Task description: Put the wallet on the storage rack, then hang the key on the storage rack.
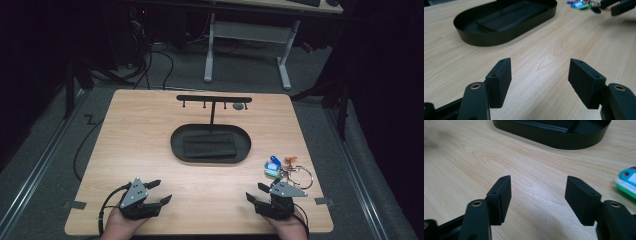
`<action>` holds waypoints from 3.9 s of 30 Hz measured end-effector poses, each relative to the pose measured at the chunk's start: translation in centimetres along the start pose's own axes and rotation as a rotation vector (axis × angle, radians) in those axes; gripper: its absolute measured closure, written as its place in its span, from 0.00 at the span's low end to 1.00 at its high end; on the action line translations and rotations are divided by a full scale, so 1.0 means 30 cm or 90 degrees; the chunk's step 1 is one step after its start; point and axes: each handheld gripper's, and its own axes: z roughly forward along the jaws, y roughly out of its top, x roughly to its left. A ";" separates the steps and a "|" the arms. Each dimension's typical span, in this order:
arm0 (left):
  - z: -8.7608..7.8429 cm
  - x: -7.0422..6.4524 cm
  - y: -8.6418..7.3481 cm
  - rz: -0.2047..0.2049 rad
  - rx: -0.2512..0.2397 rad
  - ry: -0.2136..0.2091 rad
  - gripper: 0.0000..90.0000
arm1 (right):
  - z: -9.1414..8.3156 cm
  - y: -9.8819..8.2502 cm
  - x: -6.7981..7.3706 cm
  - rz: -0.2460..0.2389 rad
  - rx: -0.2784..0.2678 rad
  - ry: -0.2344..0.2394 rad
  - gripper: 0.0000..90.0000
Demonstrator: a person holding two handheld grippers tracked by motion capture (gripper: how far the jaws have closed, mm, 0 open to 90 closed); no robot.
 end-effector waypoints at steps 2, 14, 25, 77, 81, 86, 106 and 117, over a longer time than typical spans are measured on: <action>-0.005 0.009 -0.001 -0.015 -0.002 -0.001 0.41 | 0.007 0.009 0.003 -0.011 0.034 -0.012 0.44; -0.005 0.005 0.020 -0.015 0.004 0.000 0.35 | 0.025 0.068 -0.004 -0.056 0.154 -0.042 0.39; -0.004 0.022 0.002 -0.024 0.031 0.015 0.35 | 0.006 0.119 -0.024 -0.064 0.261 -0.019 0.39; 0.013 0.001 -0.018 0.012 0.070 -0.026 0.36 | -0.047 0.129 -0.393 -0.052 0.525 -0.055 0.81; 0.013 0.000 -0.017 0.015 0.073 -0.028 0.36 | -0.034 0.131 -0.384 -0.072 0.517 -0.060 0.81; 0.015 0.001 -0.019 0.015 0.077 -0.030 0.36 | -0.047 0.164 -0.401 -0.058 0.500 -0.074 0.80; 0.016 0.003 -0.024 0.014 0.082 -0.034 0.37 | -0.022 0.169 -0.433 -0.064 0.532 -0.061 0.78; 0.020 0.002 -0.025 0.015 0.087 -0.037 0.37 | -0.004 0.150 -0.438 -0.035 0.541 -0.039 0.88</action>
